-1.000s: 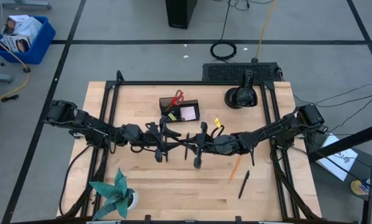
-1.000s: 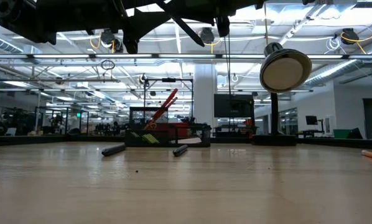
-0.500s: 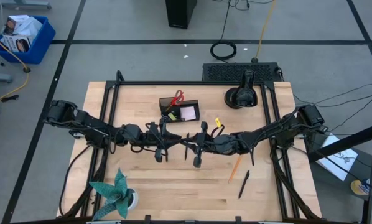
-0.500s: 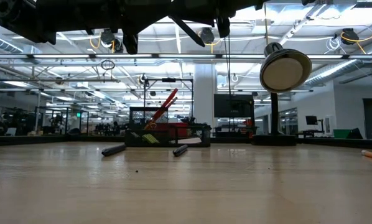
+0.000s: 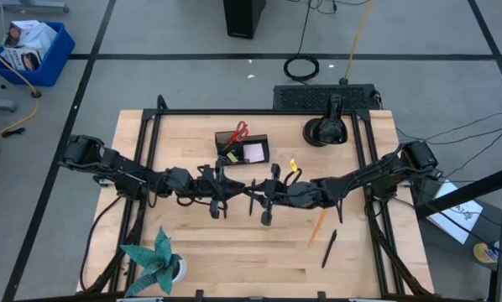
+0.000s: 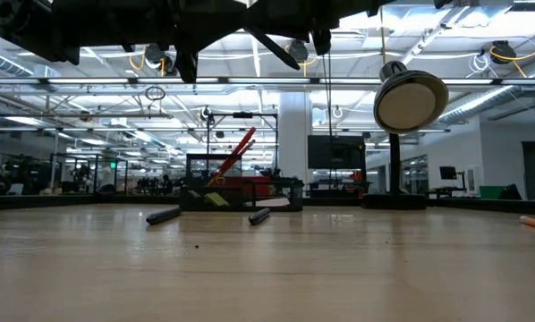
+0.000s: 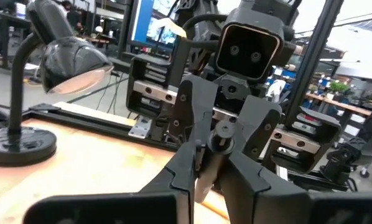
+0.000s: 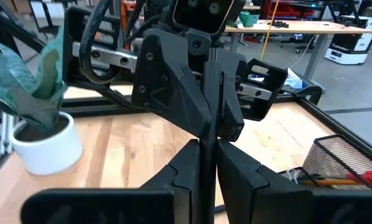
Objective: Pick and place office supplies into organizer
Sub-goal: Put the black pen into the black desk organizer
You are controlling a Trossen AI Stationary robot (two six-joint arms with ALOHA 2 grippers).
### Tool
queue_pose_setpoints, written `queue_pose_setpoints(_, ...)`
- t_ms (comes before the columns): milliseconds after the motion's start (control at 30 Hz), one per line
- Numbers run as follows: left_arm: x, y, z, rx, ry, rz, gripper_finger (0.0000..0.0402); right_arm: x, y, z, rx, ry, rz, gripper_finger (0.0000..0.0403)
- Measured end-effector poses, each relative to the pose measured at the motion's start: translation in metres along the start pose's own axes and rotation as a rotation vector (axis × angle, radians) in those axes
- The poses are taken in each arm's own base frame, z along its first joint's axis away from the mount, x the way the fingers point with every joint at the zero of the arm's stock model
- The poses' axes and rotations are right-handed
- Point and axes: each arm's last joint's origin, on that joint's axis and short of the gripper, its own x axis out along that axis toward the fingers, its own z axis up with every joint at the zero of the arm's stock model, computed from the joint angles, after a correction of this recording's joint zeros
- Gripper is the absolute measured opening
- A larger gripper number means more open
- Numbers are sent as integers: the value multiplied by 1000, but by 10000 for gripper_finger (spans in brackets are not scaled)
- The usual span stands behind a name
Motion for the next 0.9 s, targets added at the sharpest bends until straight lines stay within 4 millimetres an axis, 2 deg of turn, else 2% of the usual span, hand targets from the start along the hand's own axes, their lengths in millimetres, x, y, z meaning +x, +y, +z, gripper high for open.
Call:
queue_pose_setpoints(133,-1,1,0,5,22,37,44,-3,-2,-4,-33,60,-11,57)
queue_pose_setpoints(300,-2,2,1,8,19,66,63,-6,-4,-10,-55,131,-65,76)
queue_pose_setpoints(500,-2,3,-2,14,42,91,63,-13,-2,-21,-72,247,-119,86)
queue_pose_setpoints(700,-7,3,5,31,56,102,45,-31,8,-24,-141,262,-274,82)
queue_pose_setpoints(900,-16,2,17,39,79,141,61,-46,25,-24,-183,229,-320,86)
